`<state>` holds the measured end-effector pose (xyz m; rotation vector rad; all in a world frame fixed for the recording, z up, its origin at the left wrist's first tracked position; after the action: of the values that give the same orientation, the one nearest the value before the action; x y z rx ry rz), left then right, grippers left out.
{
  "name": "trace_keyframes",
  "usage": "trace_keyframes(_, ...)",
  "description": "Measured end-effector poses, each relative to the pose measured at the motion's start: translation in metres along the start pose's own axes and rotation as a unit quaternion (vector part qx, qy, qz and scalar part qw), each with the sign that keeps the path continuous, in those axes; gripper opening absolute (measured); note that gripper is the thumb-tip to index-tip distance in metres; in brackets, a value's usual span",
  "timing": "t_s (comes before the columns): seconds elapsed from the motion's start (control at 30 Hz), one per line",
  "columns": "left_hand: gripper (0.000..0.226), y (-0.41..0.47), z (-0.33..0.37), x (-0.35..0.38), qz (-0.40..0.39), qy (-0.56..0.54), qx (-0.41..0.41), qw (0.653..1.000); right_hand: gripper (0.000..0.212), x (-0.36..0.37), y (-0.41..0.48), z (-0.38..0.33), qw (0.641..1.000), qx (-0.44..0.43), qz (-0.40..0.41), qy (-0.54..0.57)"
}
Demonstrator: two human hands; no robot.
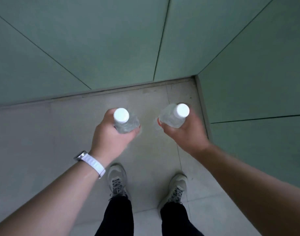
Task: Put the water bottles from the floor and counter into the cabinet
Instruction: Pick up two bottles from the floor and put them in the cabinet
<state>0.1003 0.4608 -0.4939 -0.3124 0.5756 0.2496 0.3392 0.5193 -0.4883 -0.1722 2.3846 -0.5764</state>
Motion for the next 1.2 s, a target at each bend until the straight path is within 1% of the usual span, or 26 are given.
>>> trace_keyframes(0.1,0.055,-0.026,0.052,-0.054,0.027,-0.003,0.009,1.0,0.063,-0.032,-0.037,-0.062,0.999,-0.021,-0.018,-0.028)
trace_keyframes(0.2,0.057,-0.053,0.091,-0.104,0.053,-0.014,-0.006,0.998,0.064,-0.057,-0.074,-0.12,0.998,-0.049,-0.027,-0.042)
trace_keyframes(0.37,0.061,-0.097,0.136,-0.183,0.112,-0.038,-0.013,0.993,0.064,-0.081,-0.131,-0.201,0.995,-0.082,-0.047,-0.042)
trace_keyframes(0.47,0.063,-0.121,0.152,-0.228,0.147,-0.059,-0.02,0.987,0.062,-0.085,-0.163,-0.244,0.993,-0.098,-0.049,-0.037)
trace_keyframes(0.7,0.057,-0.157,0.15,-0.334,0.198,-0.14,-0.033,0.97,0.055,-0.066,-0.235,-0.337,0.991,-0.119,-0.065,-0.002)
trace_keyframes(0.83,0.055,-0.168,0.14,-0.395,0.23,-0.167,-0.025,0.958,0.061,-0.04,-0.265,-0.389,0.986,-0.139,-0.094,0.004)
trace_keyframes(0.9,0.056,-0.172,0.132,-0.425,0.249,-0.181,-0.02,0.951,0.061,-0.024,-0.28,-0.417,0.982,-0.152,-0.111,0.013)
trace_keyframes(1.0,0.059,-0.179,0.118,-0.47,0.282,-0.202,-0.019,0.938,0.048,0.004,-0.298,-0.459,0.974,-0.167,-0.148,0.029)
trace_keyframes(1.2,0.059,-0.197,0.093,-0.553,0.353,-0.217,-0.027,0.91,0.041,0.066,-0.328,-0.538,0.949,-0.224,-0.212,0.06)
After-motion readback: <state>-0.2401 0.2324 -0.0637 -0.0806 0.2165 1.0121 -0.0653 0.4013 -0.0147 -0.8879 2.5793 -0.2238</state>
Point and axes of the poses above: each hand's wrist, its own y-axis towards the middle knuckle, its own x-axis out of the palm, z = x × y, the point moved 6 cm from there along y, towards the middle knuckle, and after that the axes turned 6 degrees about x, right-handed, at the moved point
